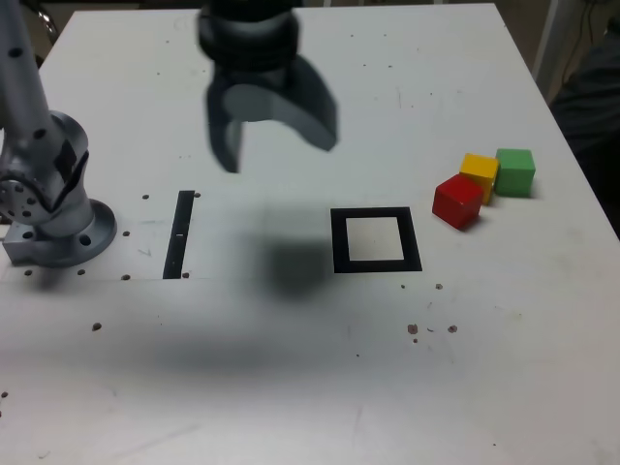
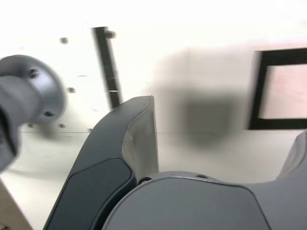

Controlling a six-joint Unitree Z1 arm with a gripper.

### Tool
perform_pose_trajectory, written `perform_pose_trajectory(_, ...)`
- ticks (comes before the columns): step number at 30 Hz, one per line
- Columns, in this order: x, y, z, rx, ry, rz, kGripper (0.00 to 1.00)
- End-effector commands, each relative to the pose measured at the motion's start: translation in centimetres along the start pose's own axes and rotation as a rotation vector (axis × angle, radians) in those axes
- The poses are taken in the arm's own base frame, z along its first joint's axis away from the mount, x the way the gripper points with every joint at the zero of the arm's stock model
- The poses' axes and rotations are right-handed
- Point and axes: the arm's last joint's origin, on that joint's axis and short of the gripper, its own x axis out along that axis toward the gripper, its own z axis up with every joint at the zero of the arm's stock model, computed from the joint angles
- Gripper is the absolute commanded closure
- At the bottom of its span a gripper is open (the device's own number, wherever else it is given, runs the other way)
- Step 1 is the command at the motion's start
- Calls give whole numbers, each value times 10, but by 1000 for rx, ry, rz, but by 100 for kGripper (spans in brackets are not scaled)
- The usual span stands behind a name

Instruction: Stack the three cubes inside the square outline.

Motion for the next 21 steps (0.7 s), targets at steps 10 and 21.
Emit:
perform_pose_trajectory(10,-11,18,67,36,12,6,0)
perform_pose_trajectory(21,-5,52,118,72,27,1,0)
